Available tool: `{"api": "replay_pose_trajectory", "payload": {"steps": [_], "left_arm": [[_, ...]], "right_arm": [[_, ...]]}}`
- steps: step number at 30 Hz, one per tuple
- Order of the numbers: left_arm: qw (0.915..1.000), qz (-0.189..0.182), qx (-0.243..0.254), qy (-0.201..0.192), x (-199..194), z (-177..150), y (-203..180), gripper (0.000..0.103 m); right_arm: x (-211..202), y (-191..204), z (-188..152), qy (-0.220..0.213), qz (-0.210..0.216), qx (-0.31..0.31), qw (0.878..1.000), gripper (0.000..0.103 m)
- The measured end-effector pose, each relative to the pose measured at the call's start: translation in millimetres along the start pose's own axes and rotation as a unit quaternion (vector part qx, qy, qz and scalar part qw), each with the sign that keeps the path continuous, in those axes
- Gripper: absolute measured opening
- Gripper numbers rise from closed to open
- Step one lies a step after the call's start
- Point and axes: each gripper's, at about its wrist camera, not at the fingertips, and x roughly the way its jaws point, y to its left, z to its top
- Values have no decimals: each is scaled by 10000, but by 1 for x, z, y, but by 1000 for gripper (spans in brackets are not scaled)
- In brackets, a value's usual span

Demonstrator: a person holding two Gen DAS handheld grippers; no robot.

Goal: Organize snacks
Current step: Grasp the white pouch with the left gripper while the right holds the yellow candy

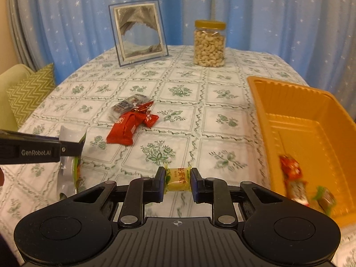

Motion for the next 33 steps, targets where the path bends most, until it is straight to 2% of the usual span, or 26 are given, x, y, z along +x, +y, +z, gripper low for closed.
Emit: {"api": "replay_pose_trajectory", "payload": {"steps": [3,4,5,11,15,17,19,22,27,30,31,33], "left_arm": [[10000,-69,17,-21,-13,-6,-5,26],[10000,-87,32,-34,-17,-8,-6,6],[10000,-87,44,-10,-20,-9,-8,4],[9999,-153,61,-21,-28,-17,-13,4],[9987,-331,386,-61,-30,-22,-17,11],[9952,-476,857,-9,-27,-27,-23,33],[9876,-543,1474,66,-21,-33,-29,39],[9723,-446,2293,68,-11,-40,-35,43],[9591,-658,2735,326,10,-38,-36,43],[9629,-812,2540,426,17,-31,-32,41],[9648,-850,2443,480,17,-29,-31,34],[9684,-810,2290,562,17,-27,-30,30]], "right_arm": [[-16,-1,-3,-46,-32,48,10000,24],[-21,-2,-4,-70,-42,61,9999,24],[-26,-2,-6,-88,-55,80,9999,24],[-49,-7,-12,-189,-108,185,9996,24],[-58,-11,-16,-223,-134,258,9993,24],[-60,-14,-18,-209,-136,286,9993,24],[-60,-17,-20,-191,-160,304,9992,24],[-56,-20,-20,-142,-163,365,9991,24],[-47,-17,-20,-92,-124,350,9993,24],[-43,-16,-19,-58,-121,353,9993,24],[-42,-16,-19,-49,-118,356,9993,24],[-40,-15,-19,-43,-119,363,9993,24]]}}
